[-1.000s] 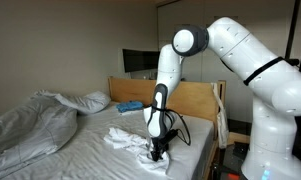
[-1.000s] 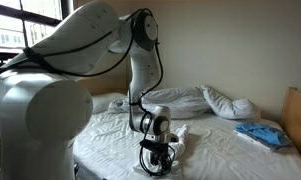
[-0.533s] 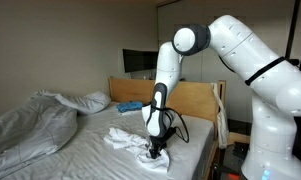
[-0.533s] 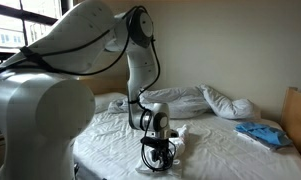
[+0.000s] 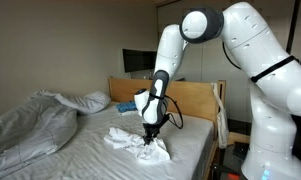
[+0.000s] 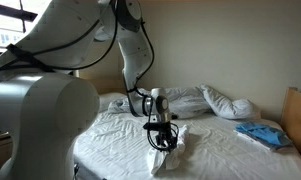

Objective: Fold the towel in half, then shift it to the left

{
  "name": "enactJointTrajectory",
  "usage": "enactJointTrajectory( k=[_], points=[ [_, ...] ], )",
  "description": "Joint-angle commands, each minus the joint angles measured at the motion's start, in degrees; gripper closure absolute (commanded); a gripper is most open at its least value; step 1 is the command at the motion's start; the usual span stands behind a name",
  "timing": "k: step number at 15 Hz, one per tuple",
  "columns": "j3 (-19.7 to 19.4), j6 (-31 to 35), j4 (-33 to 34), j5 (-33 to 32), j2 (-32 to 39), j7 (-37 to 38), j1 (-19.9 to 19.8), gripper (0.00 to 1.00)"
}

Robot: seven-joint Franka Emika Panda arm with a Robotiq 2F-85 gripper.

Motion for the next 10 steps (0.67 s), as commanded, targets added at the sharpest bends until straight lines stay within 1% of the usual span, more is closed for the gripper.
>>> enactJointTrajectory(
  k=[1, 6, 8, 10],
  points=[
    [-0.95, -4.14, 0.88, -4.87, -4.57, 2.83, 0.41, 0.93],
    [1.15, -8.84, 7.40, -7.91, -5.98, 2.99, -2.30, 0.92],
    [2.28, -9.50, 11.20, -7.82, -5.36, 2.54, -3.79, 0.93],
    [3.05, -8.63, 15.46, -7.64, -3.70, 2.71, -5.05, 0.92]
  ],
)
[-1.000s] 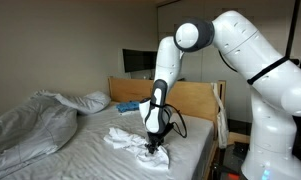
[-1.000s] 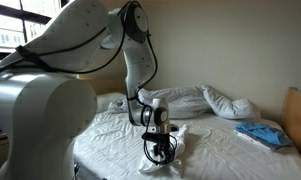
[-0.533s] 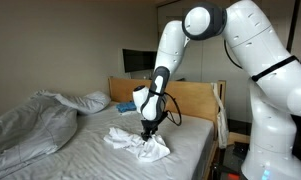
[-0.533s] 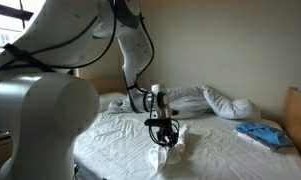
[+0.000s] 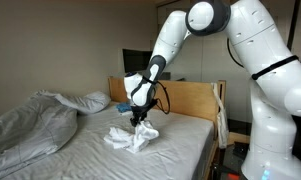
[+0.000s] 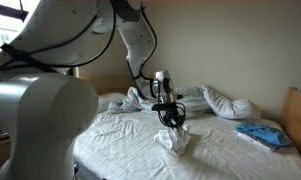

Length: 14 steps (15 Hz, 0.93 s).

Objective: Fold the towel in half, then shift it to the left

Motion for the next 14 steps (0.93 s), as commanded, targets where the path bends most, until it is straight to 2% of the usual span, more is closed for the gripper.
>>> enactJointTrajectory(
  k=[1, 6, 14],
  points=[
    [2.64, -0.61, 7.42, -1.51, 2.31, 1.07, -3.56, 0.92],
    [3.12, -1.40, 22.74, -0.97, 10.49, 1.57, -5.42, 0.92],
    [4.61, -6.66, 50.30, 1.57, 29.17, 0.48, -9.00, 0.93]
  ],
)
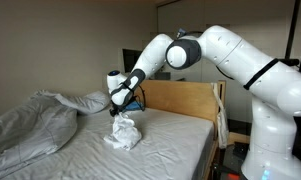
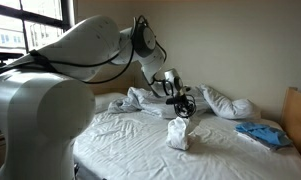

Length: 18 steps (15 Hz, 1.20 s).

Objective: Fold the towel in half, then shift it to the left

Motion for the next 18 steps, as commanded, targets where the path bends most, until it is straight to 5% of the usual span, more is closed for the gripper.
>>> enactJointTrajectory(
  k=[1, 5, 6, 8, 11, 18],
  points=[
    [1.40, -4.78, 14.43, 1.65, 9.26, 0.00, -2.76, 0.92],
    [3.21, -8.95, 26.71, 3.87, 17.69, -0.38, -5.37, 0.94],
    [3.38, -10.35, 29.69, 4.20, 19.83, -0.20, -5.78, 0.68],
    [3.63, -12.92, 35.45, 4.84, 23.45, 0.16, -6.46, 0.64],
    [3.69, -17.46, 43.82, 5.37, 27.77, -0.33, -7.06, 0.45],
    [3.54, -25.95, 47.64, 4.93, 25.93, -0.07, -6.00, 0.02]
  ],
)
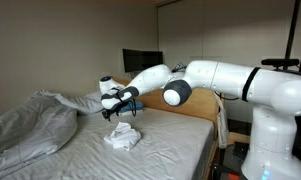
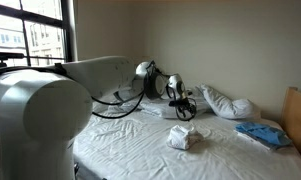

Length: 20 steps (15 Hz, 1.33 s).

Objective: Fold the towel in half, then shift it to the left

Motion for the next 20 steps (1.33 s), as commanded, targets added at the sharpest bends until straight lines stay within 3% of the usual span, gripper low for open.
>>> enactJointTrajectory(
  k=[1, 8, 11, 15, 20],
  points=[
    [0.56, -7.57, 1.50, 0.79, -1.63, -0.56, 0.09, 0.00],
    [4.25, -28.48, 0.24, 1.59, -4.19, -6.11, -0.06, 0.00],
    [5.46, -34.55, 0.57, 1.92, -3.85, -6.67, -0.86, 0.00],
    [6.67, -39.19, 0.60, 3.13, -3.25, -6.20, -2.30, 0.00],
    [8.68, -38.75, 0.18, 5.38, -1.45, -6.78, -4.70, 0.00]
  ],
)
